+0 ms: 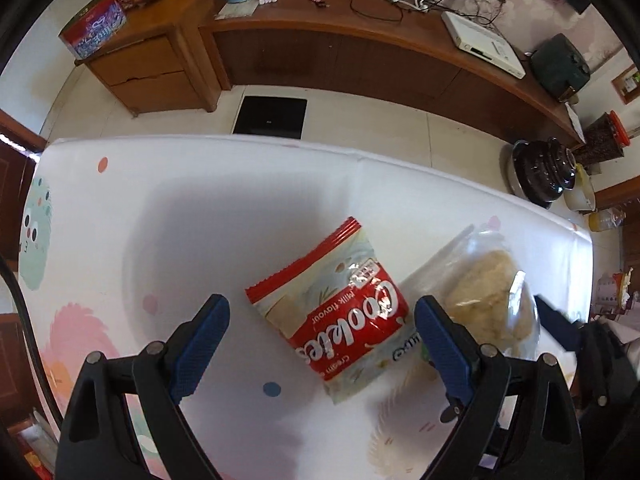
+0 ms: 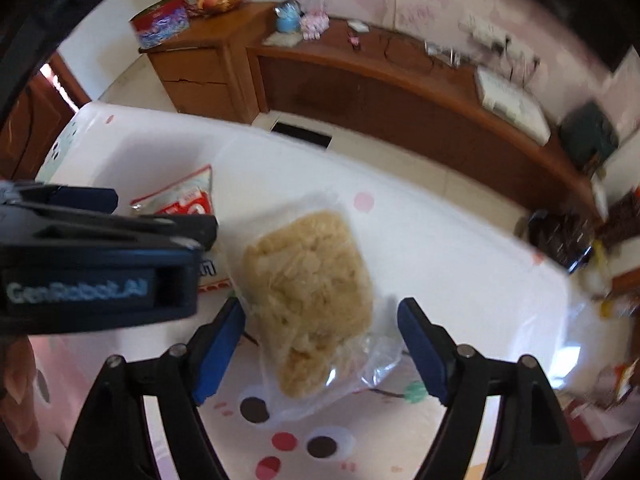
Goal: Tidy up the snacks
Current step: 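Grasp the red Cooleta cookie pack with the left tool while the right tool grasps the clear crisp bag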
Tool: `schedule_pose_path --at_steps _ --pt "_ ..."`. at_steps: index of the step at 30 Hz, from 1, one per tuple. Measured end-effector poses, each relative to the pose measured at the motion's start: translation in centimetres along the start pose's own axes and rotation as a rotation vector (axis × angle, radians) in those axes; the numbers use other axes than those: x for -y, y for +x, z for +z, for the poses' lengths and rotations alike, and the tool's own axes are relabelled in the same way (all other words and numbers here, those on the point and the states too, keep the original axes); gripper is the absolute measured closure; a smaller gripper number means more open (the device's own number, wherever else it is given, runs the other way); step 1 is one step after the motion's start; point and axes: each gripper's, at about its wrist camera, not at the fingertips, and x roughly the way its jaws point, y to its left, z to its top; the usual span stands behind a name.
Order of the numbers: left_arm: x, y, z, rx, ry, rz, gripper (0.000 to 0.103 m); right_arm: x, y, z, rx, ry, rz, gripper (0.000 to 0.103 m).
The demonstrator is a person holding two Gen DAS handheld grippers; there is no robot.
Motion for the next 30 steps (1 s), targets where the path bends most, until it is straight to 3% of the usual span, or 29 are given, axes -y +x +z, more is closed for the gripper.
schedule_pose_path --at_steps 3,5,7,9,10,16,22,30 --pt "0.2 0.6 0.0 -0.011 -0.012 -0.003 0.011 0.2 -0.8 -1.2 0.062 0.010 0.013 0.048" --pt "0.7 1.0 -0.2 -0.013 0.000 0.032 0.016 0.6 -1.0 -2.1 0.065 0.035 0.031 0.048" --pt "1.3 0.9 -0.4 0.001 0.027 0.066 0.026 1.0 -1.3 -3.1 0.071 0.067 0.046 0.048" --pt "1.8 0.4 -0.7 0.020 0.040 0.061 0.053 1.2 -1.6 -4.2 0.071 0.090 0.061 0.049" --pt "2.0 0.3 -0.8 0.021 0.046 0.057 0.057 1.3 -1.8 -4.4 0.069 0.099 0.066 0.049" --pt "1.4 -1.5 -2.8 0.027 0.089 0.066 0.058 0.9 -4.4 -6.4 0.079 0.138 0.101 0.049" --pt "-0.1 -9.5 -5.2 0.102 0.147 0.058 0.058 -0.9 -10.5 -8.0 0.123 0.154 0.085 0.049" --pt "-3.6 -25.7 -11.8 0.276 0.204 0.037 0.058 -4.5 -23.8 -10.9 0.246 0.172 0.050 0.049"
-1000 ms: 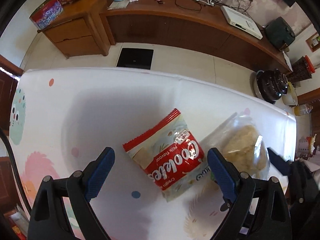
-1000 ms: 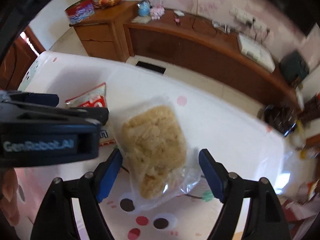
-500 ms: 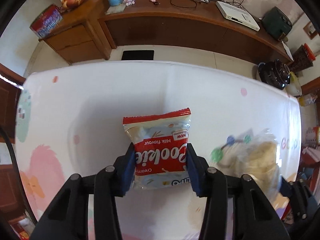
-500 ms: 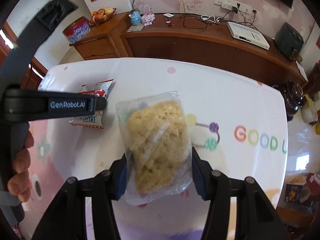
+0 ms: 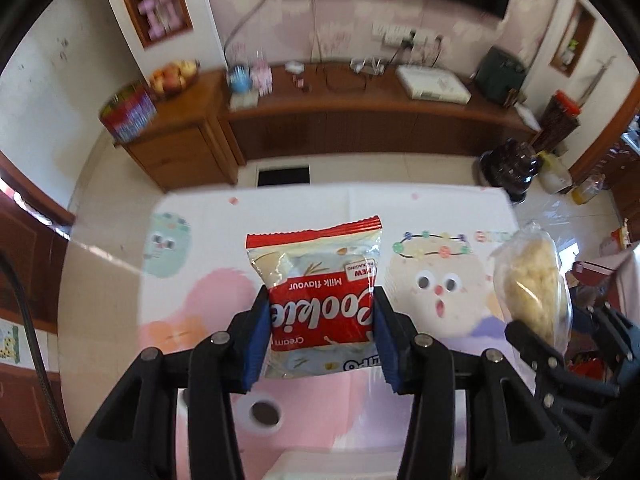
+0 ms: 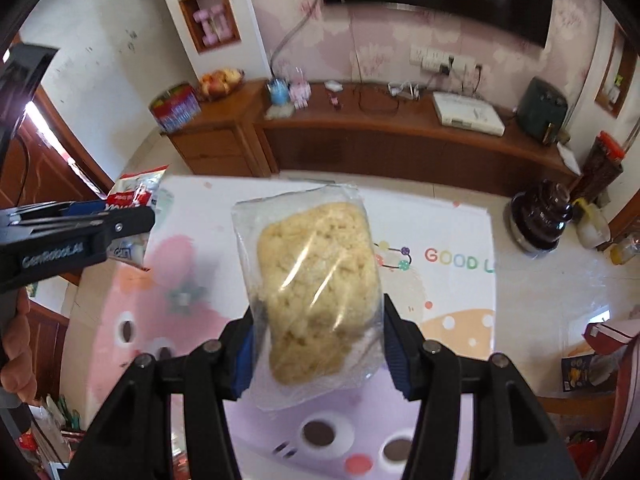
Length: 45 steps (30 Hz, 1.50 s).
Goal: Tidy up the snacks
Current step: 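Grasp the red Cooleta cookie pack with the left tool while the right tool grasps the clear crisp bag, then carry the cookie pack and crisp bag into the tray and release both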
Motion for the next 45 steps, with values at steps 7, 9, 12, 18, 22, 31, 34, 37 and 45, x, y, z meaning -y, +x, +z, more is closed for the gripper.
schedule_pose_path --at_steps 7,9,12,18,22,31,34,37,45 --pt "-1.9 -11.5 -8.2 0.108 0.087 -0.044 0.058 -4.2 -10.9 -5.7 0.114 -0.010 0.036 0.049" --pt "-2.0 -14.0 -11.5 0.133 0.125 -0.063 0.057 -5.0 -13.1 -8.0 0.137 -0.007 0.046 0.049" --pt "-2.2 -16.3 -15.9 0.156 0.164 -0.104 0.057 -6.2 -15.8 -12.0 0.167 -0.005 0.046 0.049" --pt "-0.3 -17.7 -24.1 0.203 0.245 -0.172 0.057 -7.1 -19.4 -19.1 0.225 0.012 0.110 0.049" --pt "1.2 -17.5 -28.3 0.283 0.270 -0.136 0.057 -7.2 -20.8 -22.7 0.294 0.041 0.069 0.049" --pt "2.7 -14.0 -33.7 0.252 0.232 -0.125 0.057 -6.2 -16.7 -27.0 0.195 0.100 -0.002 0.049" --pt "2.1 -12.3 -34.3 0.208 0.194 -0.120 0.057 -5.9 -14.9 -28.0 0.142 0.118 -0.024 0.049" --pt "1.6 -11.2 -34.5 0.170 0.166 -0.118 0.057 -5.7 -13.5 -28.4 0.101 0.140 -0.029 0.049" --pt "0.9 -10.6 -34.6 0.163 0.124 -0.100 0.010 -6.5 -12.0 -28.4 0.063 0.110 -0.104 0.039"
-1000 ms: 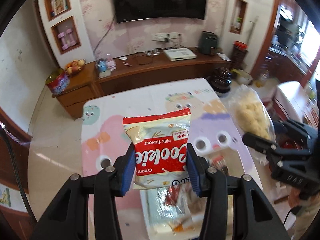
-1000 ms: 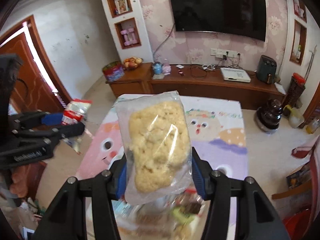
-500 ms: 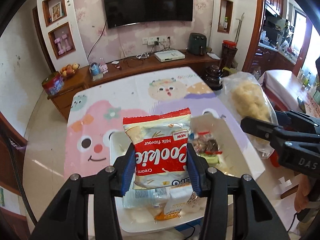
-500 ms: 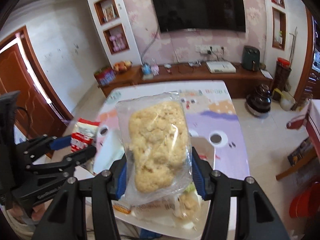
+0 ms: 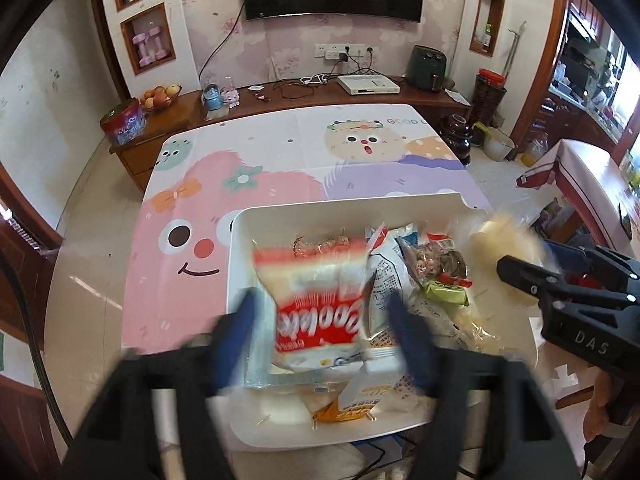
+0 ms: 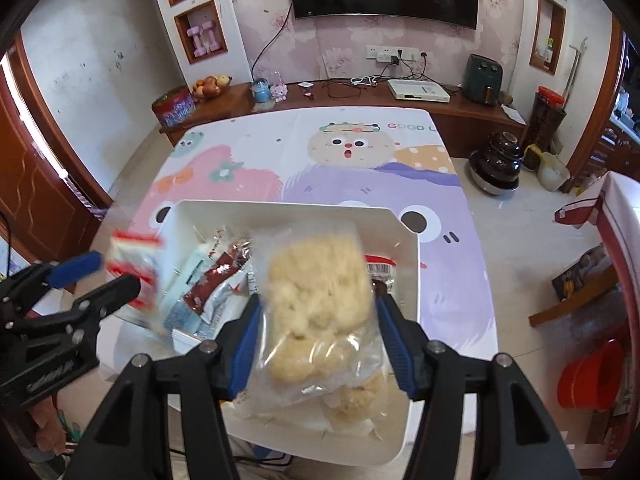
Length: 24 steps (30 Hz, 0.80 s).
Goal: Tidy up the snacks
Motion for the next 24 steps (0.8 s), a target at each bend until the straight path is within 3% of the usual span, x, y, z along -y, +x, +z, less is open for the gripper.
schedule_pose_path --at_steps 2,5,10,15,20,24 --pt "-0.2 -0.4 0.0 0.015 -0.018 -0.004 0.001 -0.3 -0.3 -0.1 0.014 -0.023 -0.018 0.031" --pt "-0.3 -0.8 0.2 0.026 -0.023 0.014 0.000 -1.1 -1.3 -0.1 0.066 -0.062 -0.048 0.026" --pt "-0.7 -1.0 0.4 0.018 -0.047 0.079 0.000 -1.5 -3.0 0.3 0.122 -0.076 -0.064 0.026" --pt "-1.5 -0.7 1.0 -0.068 -0.097 0.095 0.000 -1.6 -5.1 0.9 0.186 -0.065 -0.074 0.026" --pt "-1.6 -1.8 1.3 -0.034 -0.111 0.106 0.000 -2.3 -7.5 1.7 0.296 -0.091 -0.126 0.026" --pt "-1.7 -3.0 1.6 -0.013 -0.128 0.097 0.000 -3.0 -8.6 2.0 0.317 -0.102 -0.124 0.024"
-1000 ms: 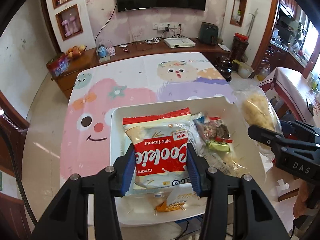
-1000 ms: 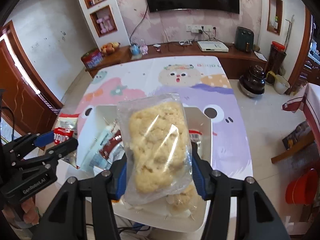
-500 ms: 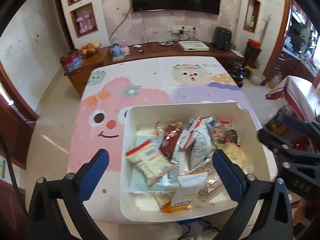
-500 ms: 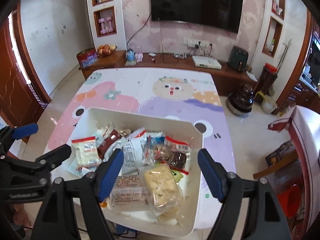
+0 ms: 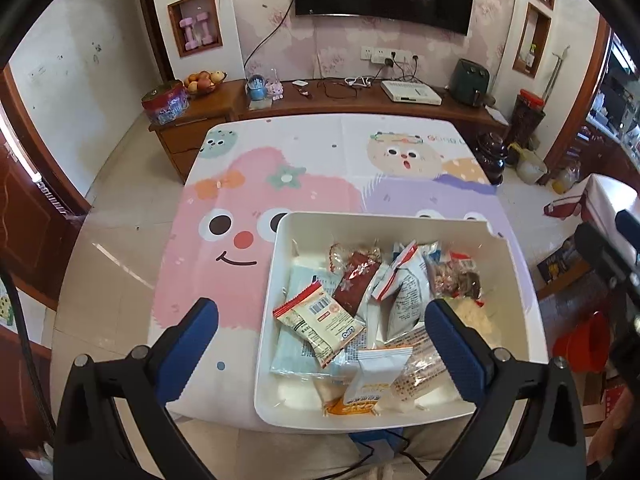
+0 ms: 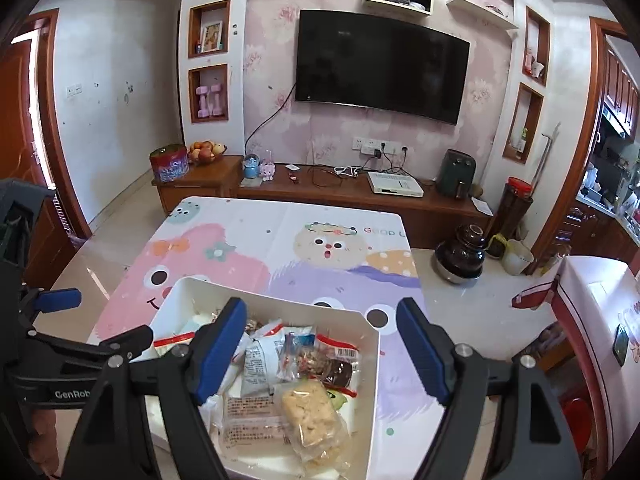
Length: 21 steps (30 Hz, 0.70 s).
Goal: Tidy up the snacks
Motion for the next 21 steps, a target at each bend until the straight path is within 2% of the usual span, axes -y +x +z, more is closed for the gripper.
schedule_pose_path --at_steps 5,12,15,21 --pt "-0.4 -1.6 0.1 0.032 -0.038 -0.014 0.000 -0.1 -0.7 -0.4 0.000 0.054 0.006 0.023" --pt "-0.4 -3.3 -0.2 0.101 -0.058 0.004 0.000 1.2 -0.3 -1.9 -0.072 0.230 0.091 0.022" --pt "-0.3 -3.7 -0.4 0.117 -0.057 0.023 0.000 0.8 -0.3 -2.1 -0.067 0.212 0.065 0.022" --pt "-0.1 -3.9 -0.6 0.128 -0.052 0.043 0.000 0.2 0.1 -2.3 -0.074 0.185 0.074 0.022"
